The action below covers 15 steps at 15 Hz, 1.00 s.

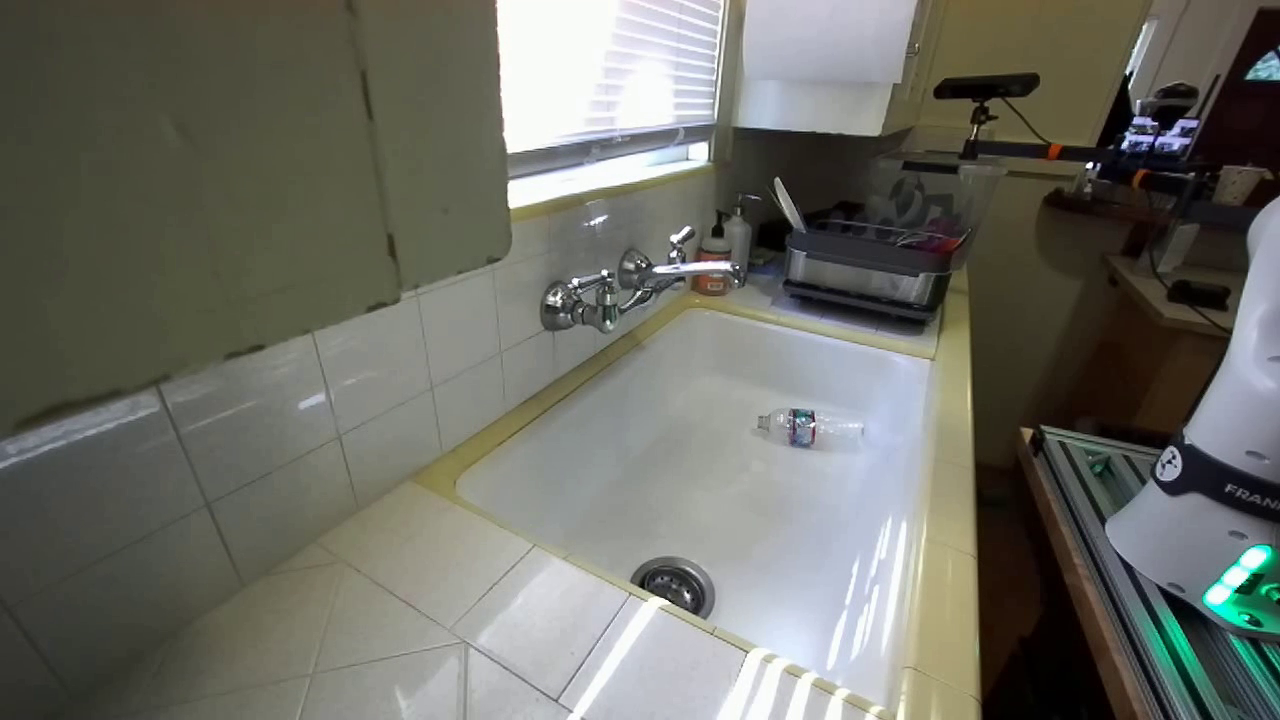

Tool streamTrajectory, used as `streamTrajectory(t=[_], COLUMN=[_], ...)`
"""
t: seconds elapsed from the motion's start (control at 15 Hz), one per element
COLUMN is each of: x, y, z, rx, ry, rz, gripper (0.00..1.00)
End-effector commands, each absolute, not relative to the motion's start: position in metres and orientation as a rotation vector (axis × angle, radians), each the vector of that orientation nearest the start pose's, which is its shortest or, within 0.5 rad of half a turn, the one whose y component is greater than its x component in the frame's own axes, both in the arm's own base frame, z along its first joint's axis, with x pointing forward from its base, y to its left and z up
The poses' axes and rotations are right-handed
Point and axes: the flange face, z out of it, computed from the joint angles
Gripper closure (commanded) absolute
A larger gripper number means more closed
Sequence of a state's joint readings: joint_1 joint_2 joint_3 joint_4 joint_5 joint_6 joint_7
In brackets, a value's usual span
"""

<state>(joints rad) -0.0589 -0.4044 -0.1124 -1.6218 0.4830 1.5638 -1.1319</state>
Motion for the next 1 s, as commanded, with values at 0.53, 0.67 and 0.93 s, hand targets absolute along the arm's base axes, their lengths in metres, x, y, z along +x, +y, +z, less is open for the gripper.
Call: streamTrajectory(t=[0.53,0.67,0.93], x=[0.388,0.388,0.398], y=[-0.036,-0.037,-0.04], z=[0.744,0.736,0.736], rx=[-2.513,-2.527,-2.51], ry=[-1.246,-1.231,-1.247], rz=[-0.8,-0.795,-0.787], gripper=[0.0,0.0,0.0])
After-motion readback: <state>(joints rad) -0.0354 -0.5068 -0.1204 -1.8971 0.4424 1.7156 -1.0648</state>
